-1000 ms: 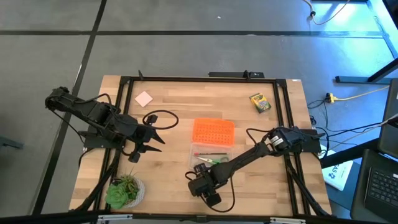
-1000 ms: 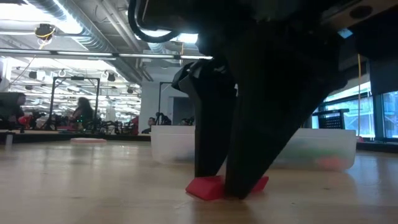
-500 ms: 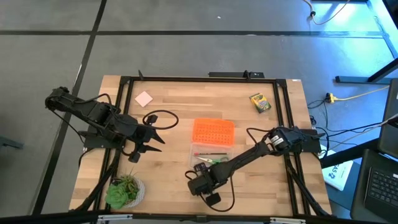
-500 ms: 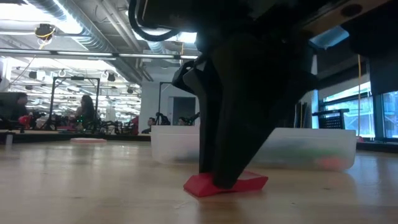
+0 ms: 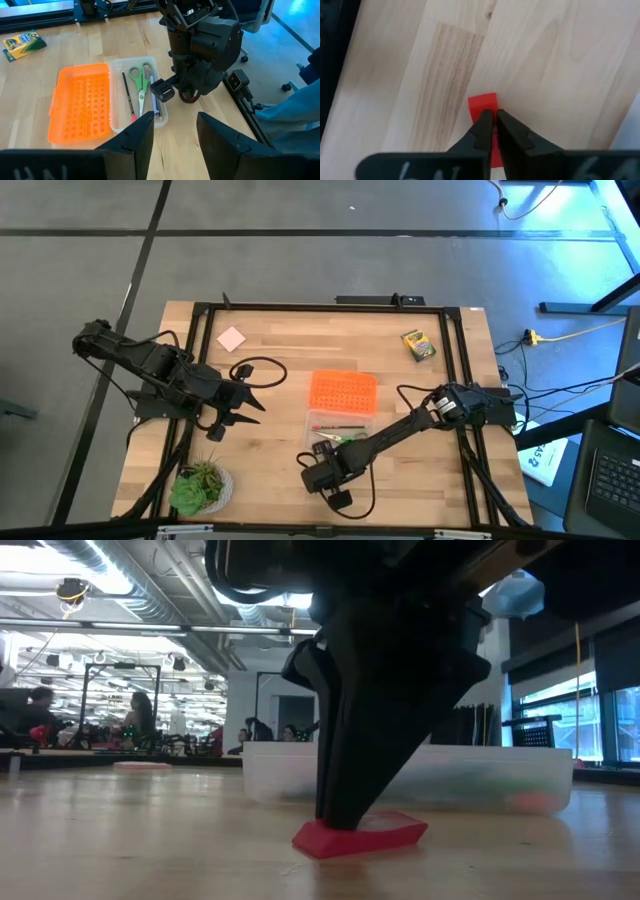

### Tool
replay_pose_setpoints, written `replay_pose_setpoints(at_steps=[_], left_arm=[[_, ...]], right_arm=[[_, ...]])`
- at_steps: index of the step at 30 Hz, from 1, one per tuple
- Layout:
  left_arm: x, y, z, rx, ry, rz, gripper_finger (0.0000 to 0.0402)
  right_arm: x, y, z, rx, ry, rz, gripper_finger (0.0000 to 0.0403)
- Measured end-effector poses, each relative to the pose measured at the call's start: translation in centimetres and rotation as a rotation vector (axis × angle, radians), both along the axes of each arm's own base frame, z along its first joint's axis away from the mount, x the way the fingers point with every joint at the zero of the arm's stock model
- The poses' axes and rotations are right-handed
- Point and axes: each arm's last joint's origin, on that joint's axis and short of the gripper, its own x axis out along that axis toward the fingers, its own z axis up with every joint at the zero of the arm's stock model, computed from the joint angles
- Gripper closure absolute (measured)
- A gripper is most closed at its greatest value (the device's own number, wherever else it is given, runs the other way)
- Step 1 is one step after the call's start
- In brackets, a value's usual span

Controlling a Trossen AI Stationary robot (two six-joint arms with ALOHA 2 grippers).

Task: Pack school essentials
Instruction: Put the red eraser into the orange supply box

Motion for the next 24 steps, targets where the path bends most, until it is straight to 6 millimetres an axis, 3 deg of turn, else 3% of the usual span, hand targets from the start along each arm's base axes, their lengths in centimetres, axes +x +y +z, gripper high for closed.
replay_pose_setpoints(at_steps=[8, 19, 24], left_arm=[[0.0, 0.0, 0.0, 0.000, 0.000, 0.000, 0.0260], [0.0, 0.0, 0.0, 0.000, 0.000, 0.000, 0.0260], [0.0, 0.0, 0.0, 0.000, -0.001, 0.000, 0.0259]], right_arm=[[0.1, -0.2, -0.1, 0.015, 0.009, -0.030, 0.0370], [0.3, -0.3, 0.2, -0.025, -0.012, 0.005, 0.0272], [0.9, 0.1, 1.3, -0.002, -0.051, 0.009, 0.0252]])
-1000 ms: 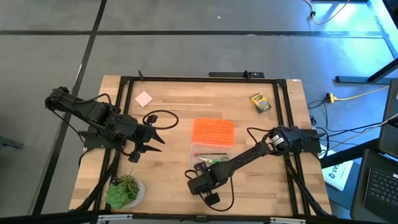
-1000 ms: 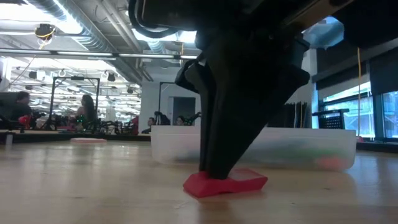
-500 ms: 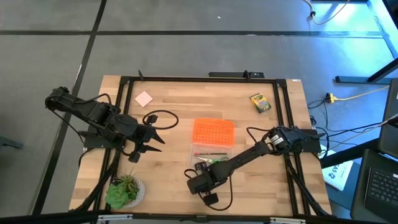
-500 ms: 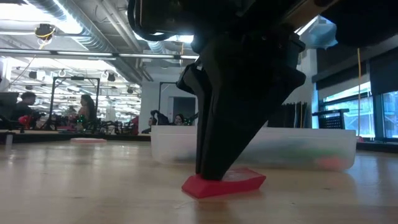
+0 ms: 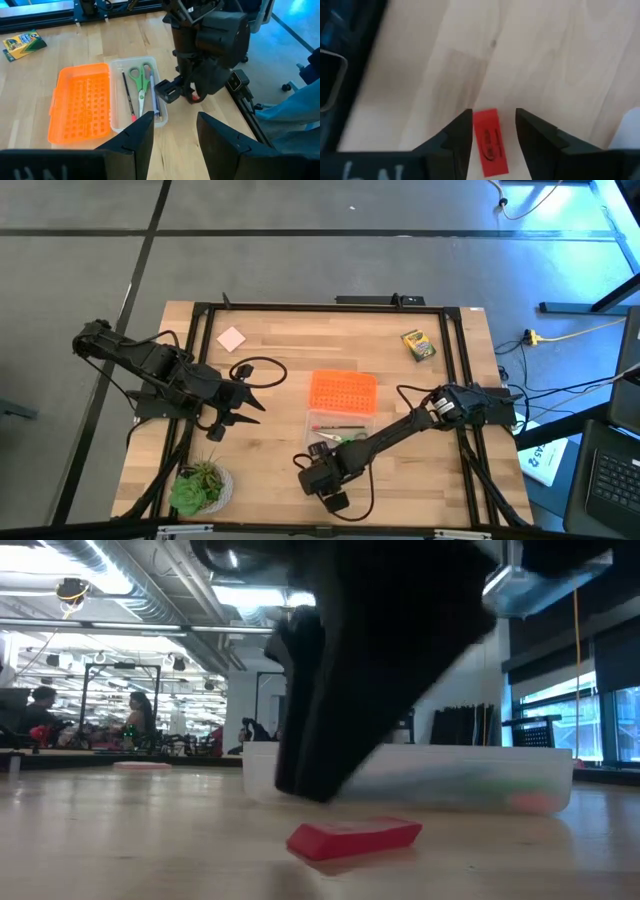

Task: Pack school essentials
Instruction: Put the red eraser into the orange supply box

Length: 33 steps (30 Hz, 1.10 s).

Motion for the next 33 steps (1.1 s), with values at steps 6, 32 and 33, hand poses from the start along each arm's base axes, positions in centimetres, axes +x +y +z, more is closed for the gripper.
replay_pose_setpoints(at_steps=[6, 32, 33], left_arm=[[0.0, 0.0, 0.0, 0.000, 0.001, 0.000, 0.0259], [0.0, 0.0, 0.0, 0.000, 0.001, 0.000, 0.0260], [0.0, 0.0, 0.0, 0.000, 0.001, 0.000, 0.0260]], right_arm=[[0.0, 0.0, 0.2, 0.017, 0.018, -0.016, 0.0250], [-1.4, 0.1, -1.2, -0.058, 0.132, 0.030, 0.0250], [-1.4, 0.1, -1.2, -0.059, 0.132, 0.032, 0.0251]])
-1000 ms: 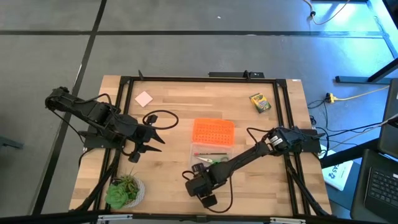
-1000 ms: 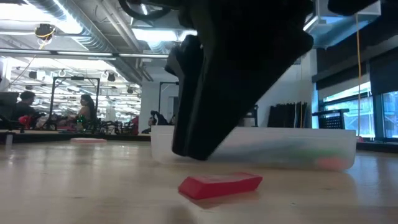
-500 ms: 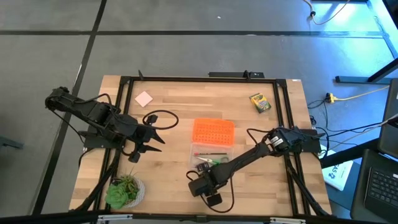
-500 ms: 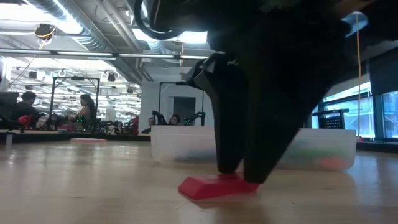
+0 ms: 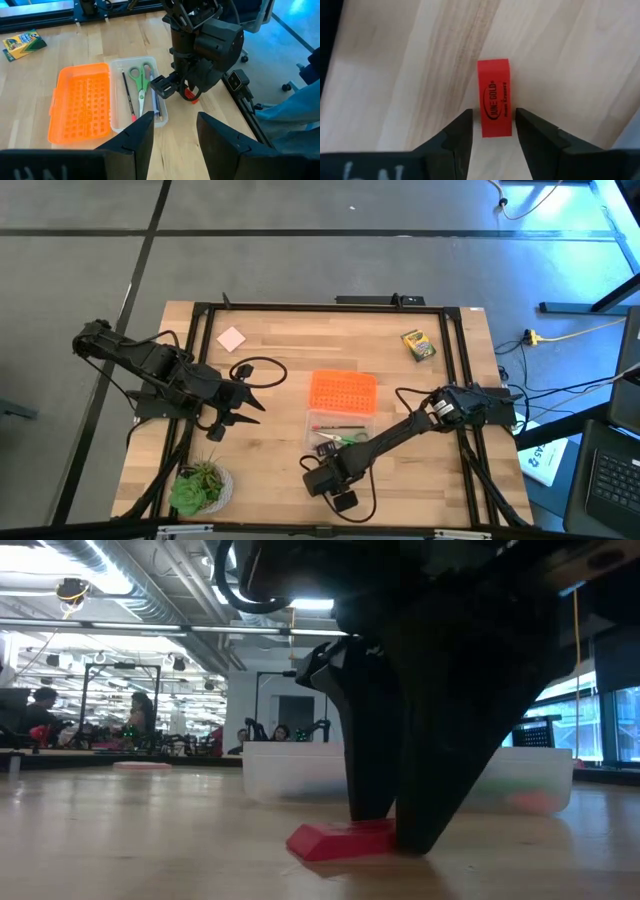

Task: Pack school essentials
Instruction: Put the red eraser into the orange supply box

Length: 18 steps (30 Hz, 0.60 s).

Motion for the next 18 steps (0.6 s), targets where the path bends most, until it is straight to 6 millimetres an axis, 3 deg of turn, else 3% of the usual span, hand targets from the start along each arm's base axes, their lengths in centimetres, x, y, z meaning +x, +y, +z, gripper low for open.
replay_pose_setpoints(at_steps=[11, 18], left_arm=[[-0.01, 0.01, 0.01, 0.000, 0.000, 0.000, 0.0259], [0.00, 0.00, 0.00, 0.000, 0.000, 0.000, 0.0260]], right_arm=[[0.02, -0.02, 0.00, 0.001, -0.001, -0.013, 0.0301], [0.06, -0.01, 0.01, 0.005, -0.003, -0.036, 0.0307]])
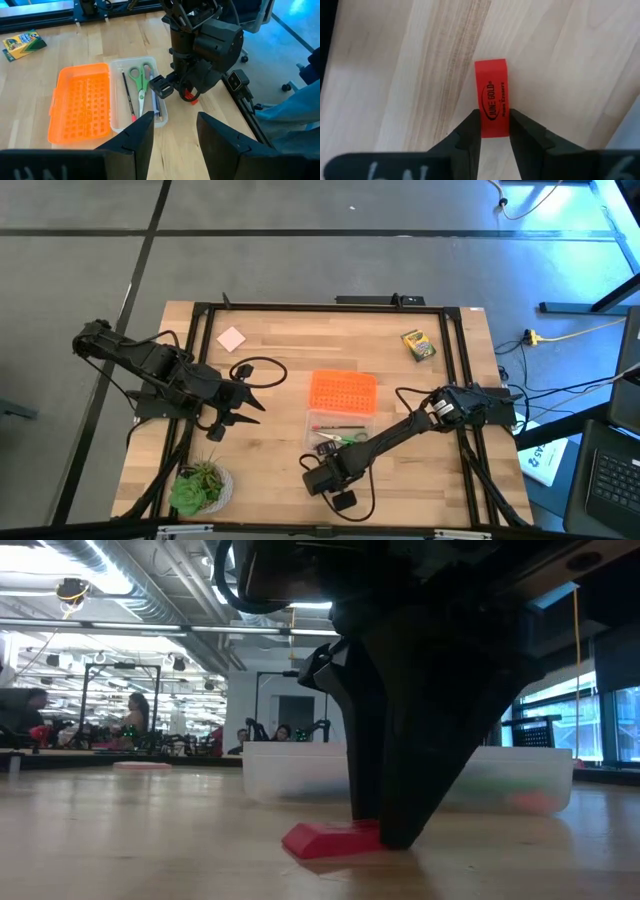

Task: Pack school essentials
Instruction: Put the red eraser into the orange supply box

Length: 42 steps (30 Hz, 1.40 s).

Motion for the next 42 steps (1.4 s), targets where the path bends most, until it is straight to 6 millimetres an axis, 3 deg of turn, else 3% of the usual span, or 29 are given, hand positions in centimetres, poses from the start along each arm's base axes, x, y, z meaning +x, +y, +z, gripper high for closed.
replay_pose_setpoints(at_steps=[42], left_arm=[[0.00, 0.00, 0.00, 0.000, 0.000, 0.000, 0.0260]], right_arm=[[0.31, 0.16, 0.00, 0.040, -0.016, -0.103, 0.0308]])
